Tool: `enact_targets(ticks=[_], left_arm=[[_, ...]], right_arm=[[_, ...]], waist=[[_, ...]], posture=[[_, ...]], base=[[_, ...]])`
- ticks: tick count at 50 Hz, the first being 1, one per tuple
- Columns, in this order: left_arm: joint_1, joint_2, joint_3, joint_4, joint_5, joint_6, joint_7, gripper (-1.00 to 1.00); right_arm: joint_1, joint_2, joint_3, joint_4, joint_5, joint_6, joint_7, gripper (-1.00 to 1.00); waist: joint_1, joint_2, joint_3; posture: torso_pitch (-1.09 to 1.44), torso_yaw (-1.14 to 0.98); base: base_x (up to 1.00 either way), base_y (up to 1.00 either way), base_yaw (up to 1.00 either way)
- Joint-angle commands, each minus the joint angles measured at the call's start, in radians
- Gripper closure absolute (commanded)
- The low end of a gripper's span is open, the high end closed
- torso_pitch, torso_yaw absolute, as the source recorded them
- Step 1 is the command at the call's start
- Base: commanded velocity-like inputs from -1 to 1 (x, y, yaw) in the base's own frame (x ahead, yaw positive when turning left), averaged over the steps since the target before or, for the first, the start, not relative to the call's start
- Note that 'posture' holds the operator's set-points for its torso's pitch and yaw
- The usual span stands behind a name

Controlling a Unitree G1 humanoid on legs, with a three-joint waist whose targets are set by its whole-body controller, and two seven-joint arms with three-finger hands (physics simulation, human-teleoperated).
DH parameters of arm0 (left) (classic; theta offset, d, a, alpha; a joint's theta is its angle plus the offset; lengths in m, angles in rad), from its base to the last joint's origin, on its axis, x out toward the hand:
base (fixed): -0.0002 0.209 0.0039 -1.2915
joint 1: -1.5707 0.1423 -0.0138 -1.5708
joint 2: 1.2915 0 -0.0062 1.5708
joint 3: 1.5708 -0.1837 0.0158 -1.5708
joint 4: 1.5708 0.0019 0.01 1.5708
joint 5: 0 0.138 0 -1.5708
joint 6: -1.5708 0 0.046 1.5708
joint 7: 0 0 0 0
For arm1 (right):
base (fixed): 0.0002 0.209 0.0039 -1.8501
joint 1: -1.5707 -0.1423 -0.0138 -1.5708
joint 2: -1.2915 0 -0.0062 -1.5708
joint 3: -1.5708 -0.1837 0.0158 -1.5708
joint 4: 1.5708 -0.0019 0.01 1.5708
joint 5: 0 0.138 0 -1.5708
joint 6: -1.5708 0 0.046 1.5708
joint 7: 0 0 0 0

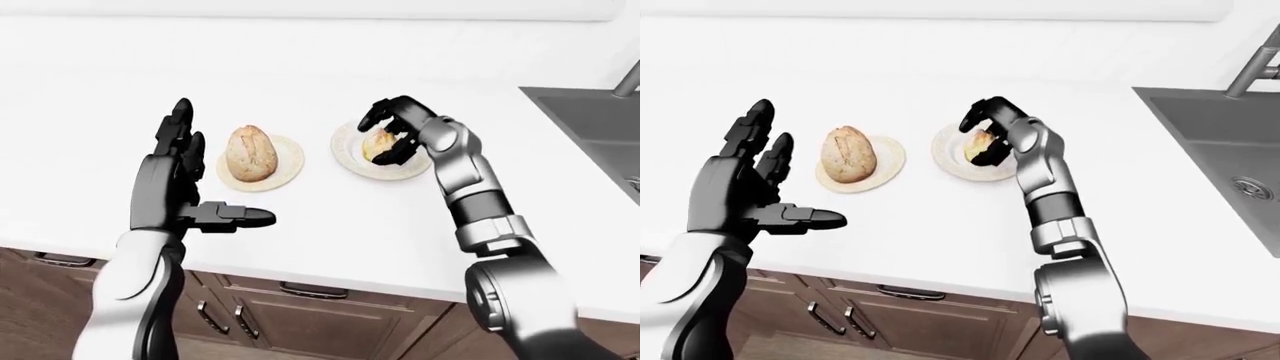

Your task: Place all breads on the cutting board.

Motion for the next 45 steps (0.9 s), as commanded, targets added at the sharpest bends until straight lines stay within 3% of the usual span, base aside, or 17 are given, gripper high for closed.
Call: enact_targets(ticks=[1, 12, 20, 25, 32, 37, 40, 45], left_arm=[[-0.02, 0.01, 0.009, -0.033, -0.01, -0.025, 0.004, -1.0], [-0.031, 0.019, 0.008, -0.052, -0.025, 0.001, 0.017, -1.0], [-0.053, 0.028, 0.009, -0.065, -0.03, 0.032, 0.023, -1.0], [-0.087, 0.04, 0.001, -0.075, -0.025, 0.064, 0.034, -1.0], [-0.214, 0.08, -0.021, -0.066, 0.003, 0.162, 0.044, -1.0], [-0.32, 0.114, -0.061, 0.057, 0.06, 0.152, 0.029, -1.0], [-0.352, 0.14, -0.099, 0.17, 0.135, 0.064, 0.019, -1.0], [-0.414, 0.123, -0.11, 0.292, 0.21, 0.033, -0.011, -1.0]], right_arm=[[-0.019, -0.006, 0.002, -0.008, -0.018, -0.003, -0.005, 0.04], [-0.04, -0.017, -0.011, -0.086, -0.031, 0.026, -0.011, 0.56], [-0.065, -0.055, -0.044, -0.34, -0.002, 0.149, 0.083, 0.95], [0.015, -0.066, -0.053, -0.649, -0.005, 0.279, 0.224, 1.0], [0.065, -0.074, -0.067, -0.887, 0.011, 0.389, 0.311, 1.0], [0.079, -0.069, -0.066, -0.959, 0.018, 0.435, 0.333, 1.0], [0.077, -0.074, -0.067, -0.962, 0.024, 0.431, 0.331, 1.0], [0.076, -0.08, -0.069, -0.958, 0.029, 0.43, 0.327, 1.0]], waist=[[0.0, 0.003, -0.019], [0.002, 0.003, -0.018], [0.003, 0.003, -0.011], [0.004, -0.001, -0.003], [0.001, -0.004, 0.0], [0.0, -0.003, 0.005], [-0.001, -0.001, 0.005], [-0.002, -0.002, 0.003]], posture=[[0.0, 0.0], [0.0, 0.0], [0.0, 0.0], [0.0, 0.0], [0.0, 0.0], [0.0, 0.0], [0.0, 0.0], [0.0, 0.0]], base=[[0.0, 0.0, 0.0], [0.0, 0.0, 0.0], [0.0, 0.0, 0.0], [0.0, 0.0, 0.0], [0.0, 0.0, 0.0], [0.0, 0.0, 0.0], [0.0, 0.0, 0.0], [0.0, 0.0, 0.0]])
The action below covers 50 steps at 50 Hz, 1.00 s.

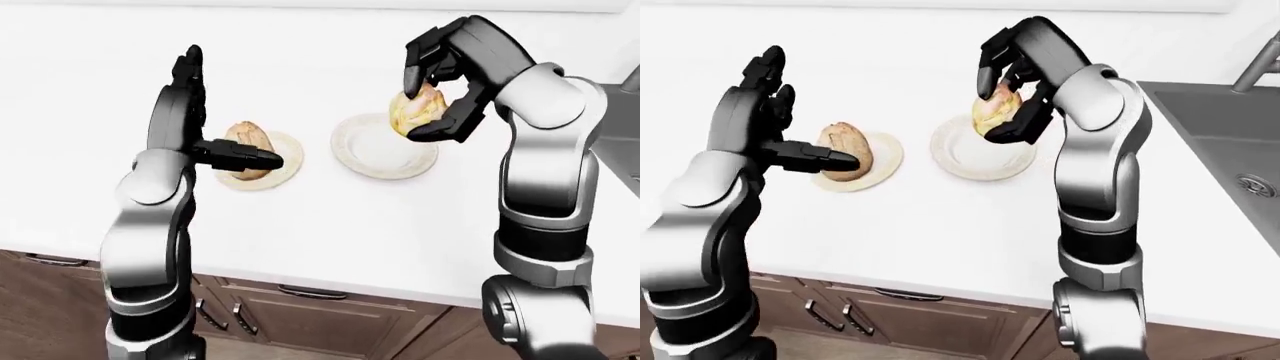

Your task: Place all breads on the cutting board.

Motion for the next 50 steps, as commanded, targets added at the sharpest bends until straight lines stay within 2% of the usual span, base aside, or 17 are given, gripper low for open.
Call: enact_targets(ticks=[1, 8, 13, 19, 28, 40, 50], left_arm=[[-0.052, 0.021, -0.015, -0.017, 0.068, -0.025, -0.018, -1.0], [-0.117, 0.001, -0.046, 0.088, 0.213, -0.004, -0.091, -1.0], [-0.147, -0.024, -0.048, 0.158, 0.262, -0.03, -0.146, -1.0], [-0.165, -0.051, -0.041, 0.25, 0.286, -0.067, -0.155, -1.0], [-0.179, -0.05, -0.022, 0.363, 0.297, -0.103, -0.139, -1.0], [-0.138, -0.045, -0.035, 0.38, 0.314, -0.108, -0.176, -1.0], [-0.148, -0.046, -0.037, 0.457, 0.333, -0.136, -0.183, -1.0]], right_arm=[[-0.035, -0.007, -0.007, -0.029, 0.0, -0.01, -0.011, 1.0], [-0.028, -0.007, 0.002, -0.032, -0.018, -0.02, 0.004, 1.0], [-0.014, 0.004, 0.005, -0.028, -0.032, -0.035, 0.008, 1.0], [-0.006, 0.007, 0.001, -0.007, -0.031, -0.055, -0.002, 1.0], [-0.003, 0.012, 0.001, 0.001, -0.029, -0.059, -0.011, 1.0], [-0.002, -0.001, -0.008, 0.049, 0.0, -0.078, -0.046, 1.0], [-0.004, 0.001, -0.002, 0.053, -0.005, -0.079, -0.048, 1.0]], waist=[[0.001, 0.0, -0.031], [-0.001, -0.003, -0.03], [0.0, -0.006, -0.031], [0.001, -0.008, -0.034], [0.0, -0.009, -0.036], [0.0, -0.009, -0.039], [0.001, -0.009, -0.04]], posture=[[0.0, 0.0], [0.0, 0.0], [0.0, 0.0], [0.0, 0.0], [0.0, 0.0], [0.0, 0.0], [0.0, 0.0]], base=[[0.0, 0.0, 0.0], [0.0, 0.0, 0.0], [0.0, 0.0, 0.0], [0.0, 0.0, 0.0], [0.0, 0.0, 0.0], [0.0, 0.0, 0.0], [0.0, 0.0, 0.0]])
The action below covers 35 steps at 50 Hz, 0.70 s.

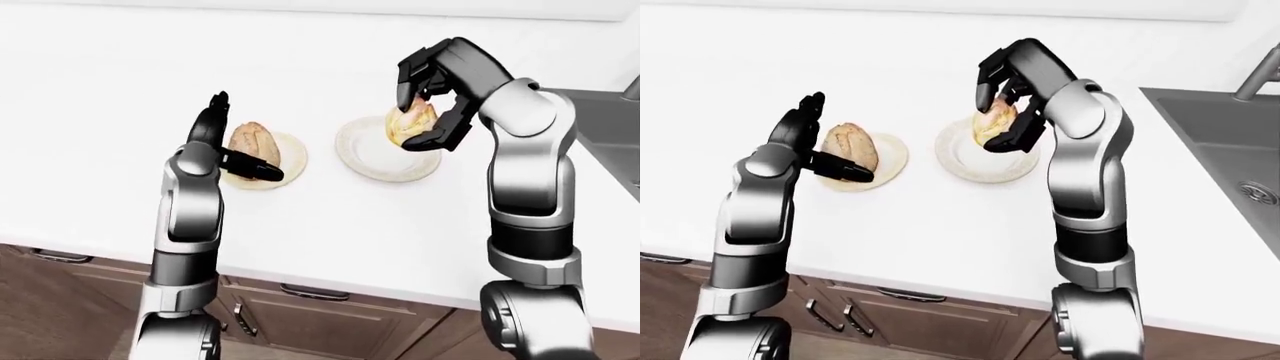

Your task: Place all breads on the cutting board.

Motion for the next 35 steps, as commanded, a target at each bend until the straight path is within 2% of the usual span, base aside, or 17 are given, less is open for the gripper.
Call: enact_targets(ticks=[1, 21, 23, 24, 26, 30, 35], left_arm=[[-0.031, 0.005, 0.0, -0.039, 0.013, -0.033, 0.001, -1.0], [-0.032, -0.004, 0.005, 0.024, 0.014, -0.072, 0.016, -1.0], [-0.029, -0.005, 0.003, 0.025, 0.015, -0.075, 0.018, -0.88], [-0.028, -0.006, 0.004, 0.027, 0.014, -0.078, 0.018, -0.7], [-0.025, -0.006, 0.003, 0.02, 0.016, -0.075, 0.016, -0.59], [-0.024, -0.005, 0.003, 0.022, 0.017, -0.082, 0.014, -0.4], [-0.023, -0.003, 0.008, 0.026, 0.018, -0.09, 0.019, -0.28]], right_arm=[[-0.034, -0.01, -0.014, -0.027, -0.003, -0.019, -0.017, 1.0], [-0.015, -0.011, -0.019, -0.007, 0.005, -0.04, -0.038, 1.0], [-0.011, -0.011, -0.02, -0.006, 0.006, -0.041, -0.04, 1.0], [-0.008, -0.01, -0.019, -0.009, 0.006, -0.04, -0.041, 1.0], [-0.005, -0.009, -0.018, -0.011, 0.006, -0.04, -0.041, 1.0], [-0.005, -0.009, -0.018, -0.009, 0.006, -0.04, -0.043, 1.0], [-0.003, -0.01, -0.019, -0.003, 0.009, -0.046, -0.045, 1.0]], waist=[[0.0, 0.0, -0.03], [0.0, -0.002, -0.033], [0.001, -0.002, -0.034], [0.001, -0.002, -0.034], [0.001, -0.002, -0.034], [0.001, -0.001, -0.035], [0.001, -0.001, -0.035]], posture=[[0.0, 0.0], [0.0, 0.0], [0.0, 0.0], [0.0, 0.0], [0.0, 0.0], [0.0, 0.0], [0.0, 0.0]], base=[[0.0, 0.0, 0.0], [0.0, 0.0, 0.0], [0.0, 0.0, 0.0], [0.0, 0.0, 0.0], [0.0, 0.0, 0.0], [0.0, 0.0, 0.0], [0.0, 0.0, 0.0]])
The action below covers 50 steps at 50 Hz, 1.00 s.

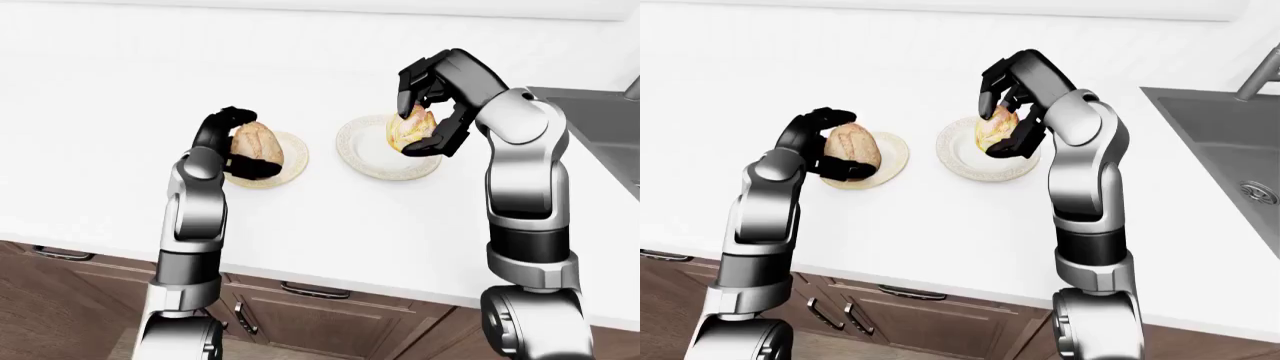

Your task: Place all breads on the cutting board.

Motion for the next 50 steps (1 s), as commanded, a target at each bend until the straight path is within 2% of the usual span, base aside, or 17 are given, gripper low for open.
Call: enact_targets(ticks=[1, 8, 15, 17, 19, 21, 27, 30, 37, 41, 43, 45, 46, 47, 48, 49, 50], left_arm=[[-0.036, 0.008, 0.005, -0.036, 0.004, -0.029, 0.009, -0.23], [-0.036, 0.009, 0.01, -0.03, 0.005, -0.048, 0.027, -0.01], [-0.089, 0.017, 0.032, -0.061, -0.02, -0.053, 0.074, 0.44], [-0.097, 0.02, 0.029, -0.085, -0.027, -0.045, 0.082, 0.45], [-0.104, 0.022, 0.028, -0.133, -0.033, -0.015, 0.076, 0.64], [-0.107, 0.026, 0.027, -0.23, -0.033, 0.051, 0.055, 1.0], [-0.071, 0.035, 0.017, -0.456, -0.02, 0.187, 0.005, 1.0], [-0.056, 0.034, 0.014, -0.529, -0.011, 0.235, -0.015, 1.0], [-0.04, 0.035, 0.001, -0.64, 0.005, 0.327, -0.05, 1.0], [-0.055, 0.032, -0.016, -0.645, 0.022, 0.344, -0.06, 1.0], [-0.06, 0.031, -0.027, -0.659, 0.035, 0.362, -0.069, 1.0], [-0.062, 0.032, -0.029, -0.673, 0.046, 0.375, -0.081, 1.0], [-0.061, 0.031, -0.027, -0.676, 0.048, 0.377, -0.085, 1.0], [-0.056, 0.029, -0.028, -0.678, 0.051, 0.375, -0.089, 1.0], [-0.055, 0.028, -0.029, -0.68, 0.055, 0.375, -0.092, 1.0], [-0.057, 0.029, -0.031, -0.686, 0.061, 0.385, -0.097, 1.0], [-0.057, 0.029, -0.032, -0.689, 0.065, 0.387, -0.101, 1.0]], right_arm=[[-0.037, -0.011, -0.013, -0.027, -0.001, -0.02, -0.018, 1.0], [-0.035, -0.009, -0.012, -0.029, -0.001, -0.019, -0.018, 1.0], [-0.035, -0.008, -0.011, -0.044, -0.003, -0.01, -0.01, 1.0], [-0.037, -0.01, -0.013, -0.048, -0.003, -0.007, -0.006, 1.0], [-0.037, -0.013, -0.014, -0.076, -0.007, 0.012, 0.01, 1.0], [-0.042, -0.019, -0.02, -0.106, -0.007, 0.034, 0.029, 1.0], [-0.045, -0.036, -0.034, -0.194, 0.006, 0.1, 0.066, 1.0], [-0.031, -0.037, -0.031, -0.235, 0.002, 0.133, 0.074, 1.0], [-0.038, -0.027, -0.012, -0.33, -0.02, 0.191, 0.117, 1.0], [-0.023, -0.025, -0.02, -0.322, -0.022, 0.178, 0.113, 1.0], [-0.027, -0.027, -0.02, -0.324, -0.028, 0.191, 0.118, 1.0], [-0.038, -0.022, -0.025, -0.335, -0.027, 0.231, 0.13, 1.0], [-0.047, -0.025, -0.027, -0.337, -0.025, 0.245, 0.132, 1.0], [-0.049, -0.027, -0.028, -0.336, -0.027, 0.256, 0.127, 1.0], [-0.054, -0.031, -0.029, -0.338, -0.025, 0.265, 0.128, 1.0], [-0.054, -0.034, -0.031, -0.337, -0.021, 0.269, 0.124, 1.0], [-0.053, -0.036, -0.03, -0.34, -0.022, 0.274, 0.122, 1.0]], waist=[[0.0, 0.0, -0.03], [0.0, 0.0, -0.03], [-0.001, -0.001, -0.03], [-0.002, -0.001, -0.028], [-0.002, -0.001, -0.027], [-0.002, 0.0, -0.026], [-0.003, 0.001, -0.016], [0.002, 0.009, -0.064], [0.002, 0.009, -0.048], [0.004, -0.02, -0.03], [0.006, -0.035, -0.041], [0.011, -0.008, -0.04], [-0.007, 0.034, -0.004], [-0.001, 0.045, 0.027], [0.003, 0.063, 0.034], [0.002, 0.09, 0.027], [-0.001, 0.139, -0.005]], posture=[[0.0, 0.0], [0.0, 0.0], [0.0, 0.0], [0.0, 0.0], [0.0, 0.0], [0.0, 0.0], [0.0, 0.0], [0.0, 0.0], [0.0, 0.0], [0.0, 0.0], [0.0, 0.0], [0.0, 0.0], [0.0, 0.0], [0.0, 0.0], [0.0, 0.0], [0.0, 0.0], [0.0, 0.0]], base=[[0.0, 0.0, 0.0], [0.0, 0.0, 0.0], [0.0, 0.0, 0.0], [0.0, 0.0, 0.0], [0.0, 0.0, 0.0], [0.0, 0.0, 0.0], [0.0, 0.0, 0.0], [-0.54, 0.0, 0.0], [-0.94, 0.0, 0.0], [-1.0, 0.0, 0.0], [-0.98, 0.0, 0.0], [-0.35, -0.14, 0.0], [-0.11, 0.0, -0.71], [-0.09, 0.0, -1.0], [-0.08, 0.0, -1.0], [-0.08, 0.0, -1.0], [-0.08, 0.0, -1.0]])
